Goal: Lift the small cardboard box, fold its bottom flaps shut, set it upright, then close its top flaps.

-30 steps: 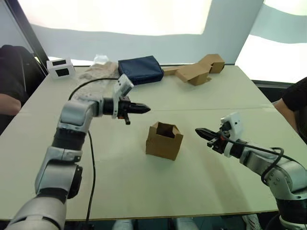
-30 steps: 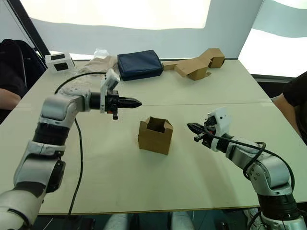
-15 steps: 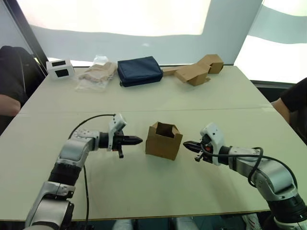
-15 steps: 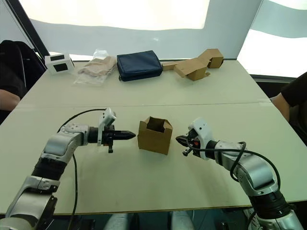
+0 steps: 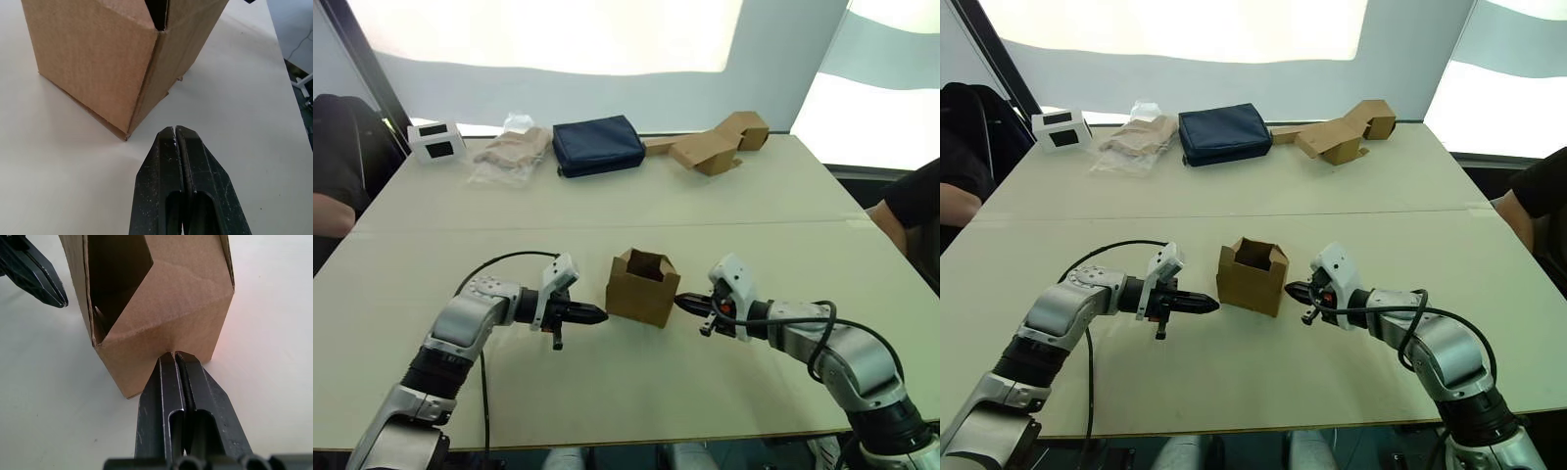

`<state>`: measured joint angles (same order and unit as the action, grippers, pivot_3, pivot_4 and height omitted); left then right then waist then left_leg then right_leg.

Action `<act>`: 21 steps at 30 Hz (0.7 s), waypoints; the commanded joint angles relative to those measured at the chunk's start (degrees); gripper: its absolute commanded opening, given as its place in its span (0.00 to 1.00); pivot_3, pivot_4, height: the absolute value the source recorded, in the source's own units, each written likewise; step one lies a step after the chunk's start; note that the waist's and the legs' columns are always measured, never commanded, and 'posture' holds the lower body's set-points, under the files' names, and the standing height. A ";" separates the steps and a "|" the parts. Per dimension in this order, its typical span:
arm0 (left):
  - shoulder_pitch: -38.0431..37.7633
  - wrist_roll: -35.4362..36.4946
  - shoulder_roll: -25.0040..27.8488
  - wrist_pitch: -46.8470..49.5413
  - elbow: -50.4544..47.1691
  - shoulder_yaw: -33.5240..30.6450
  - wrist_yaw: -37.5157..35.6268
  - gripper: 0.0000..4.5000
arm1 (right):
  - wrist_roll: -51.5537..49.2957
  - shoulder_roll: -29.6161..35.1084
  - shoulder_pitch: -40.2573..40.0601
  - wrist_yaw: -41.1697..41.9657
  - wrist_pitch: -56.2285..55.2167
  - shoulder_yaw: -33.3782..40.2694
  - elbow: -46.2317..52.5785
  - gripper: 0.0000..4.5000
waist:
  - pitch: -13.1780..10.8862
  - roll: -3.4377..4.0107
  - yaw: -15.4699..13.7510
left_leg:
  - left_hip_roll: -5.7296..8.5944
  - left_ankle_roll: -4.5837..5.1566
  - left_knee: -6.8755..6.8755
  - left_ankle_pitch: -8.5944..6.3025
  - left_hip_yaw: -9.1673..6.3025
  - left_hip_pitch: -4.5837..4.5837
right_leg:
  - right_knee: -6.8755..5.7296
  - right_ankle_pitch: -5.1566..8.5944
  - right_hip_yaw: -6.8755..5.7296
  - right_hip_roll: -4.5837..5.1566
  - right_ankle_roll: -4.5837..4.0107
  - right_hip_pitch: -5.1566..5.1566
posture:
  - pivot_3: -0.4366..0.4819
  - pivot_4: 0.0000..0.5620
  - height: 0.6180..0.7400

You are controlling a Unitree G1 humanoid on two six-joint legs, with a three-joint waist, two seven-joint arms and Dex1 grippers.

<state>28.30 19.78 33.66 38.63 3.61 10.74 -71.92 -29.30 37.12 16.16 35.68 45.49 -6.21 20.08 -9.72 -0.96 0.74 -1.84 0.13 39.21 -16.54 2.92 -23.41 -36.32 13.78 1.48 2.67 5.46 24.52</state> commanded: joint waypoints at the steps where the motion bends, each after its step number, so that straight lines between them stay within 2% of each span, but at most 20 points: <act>1: 1.05 0.52 1.57 -0.88 -0.65 -0.59 -0.69 0.01 | 1.79 0.46 0.99 1.14 -1.33 -0.14 -0.24 0.00 | 0.00 0.00 -0.04 | 0.00 0.00 0.00 0.00 0.00 0.00 | 0.00 0.00 0.00 0.00 0.00 0.00 | 0.48 0.27 1.00; 10: 9.49 -1.42 -1.18 -7.24 11.44 -2.66 3.30 0.01 | 4.22 1.33 -0.12 2.92 -2.28 1.42 -1.59 0.00 | 0.00 0.00 -0.15 | 0.03 0.00 0.02 0.00 0.04 -0.01 | 0.02 0.00 0.00 0.02 0.00 -0.02 | 0.48 0.27 1.00; 16: 9.96 -2.25 -4.30 -8.03 11.30 -0.53 3.55 0.01 | 4.38 0.17 0.32 2.74 -1.93 1.60 -1.15 0.00 | 0.00 -0.01 -0.05 | 0.02 0.01 0.01 0.00 0.02 -0.01 | 0.03 -0.01 -0.01 -0.01 0.03 -0.02 | 0.48 0.27 1.00; 21: 9.23 -2.39 -3.51 -7.49 9.72 0.81 1.27 0.01 | 4.38 -0.99 0.58 2.63 -2.78 1.92 -1.22 0.00 | 0.00 0.00 -0.03 | 0.01 0.00 0.02 0.00 0.00 0.01 | -0.01 -0.01 -0.01 -0.03 0.02 -0.02 | 0.48 0.27 1.00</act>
<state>37.43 17.22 29.32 31.68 15.85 11.19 -69.20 -24.56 36.84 15.92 38.41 43.52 -6.11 17.59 -9.72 -0.97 0.70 -1.82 0.13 39.23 -16.54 2.92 -23.40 -36.34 13.77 1.47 2.65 5.48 24.50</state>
